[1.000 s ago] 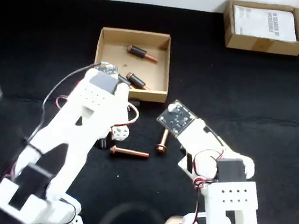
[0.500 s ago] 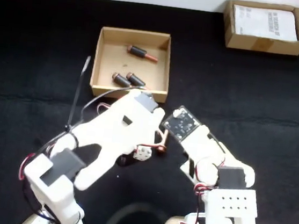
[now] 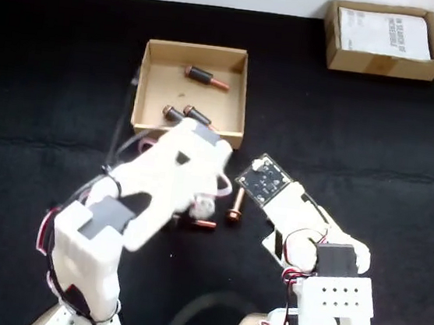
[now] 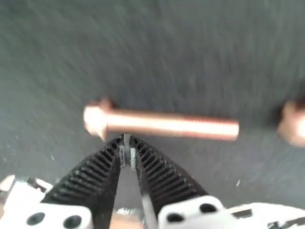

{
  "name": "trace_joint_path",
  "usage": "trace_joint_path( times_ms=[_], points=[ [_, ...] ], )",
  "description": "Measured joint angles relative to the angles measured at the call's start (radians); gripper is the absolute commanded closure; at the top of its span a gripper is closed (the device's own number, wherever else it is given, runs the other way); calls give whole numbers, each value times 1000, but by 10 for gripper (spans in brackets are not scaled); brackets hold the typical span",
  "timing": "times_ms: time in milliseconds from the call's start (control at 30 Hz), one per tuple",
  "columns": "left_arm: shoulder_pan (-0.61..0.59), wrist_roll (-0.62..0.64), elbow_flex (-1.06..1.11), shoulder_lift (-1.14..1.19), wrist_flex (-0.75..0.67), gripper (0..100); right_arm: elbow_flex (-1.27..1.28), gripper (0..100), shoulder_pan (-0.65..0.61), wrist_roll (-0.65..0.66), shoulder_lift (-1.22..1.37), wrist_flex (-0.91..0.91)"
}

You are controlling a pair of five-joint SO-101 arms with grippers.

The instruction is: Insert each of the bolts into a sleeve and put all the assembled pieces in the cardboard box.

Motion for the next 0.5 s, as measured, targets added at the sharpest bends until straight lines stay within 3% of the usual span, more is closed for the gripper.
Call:
trace_joint_path(
  times_ms=[200,500],
  points=[
    [-124,-57,-232,140,9,991,0,990,0,0,0,0],
    [-103,-66,-603,150,219,986,0,990,-5,0,0,0]
  ],
)
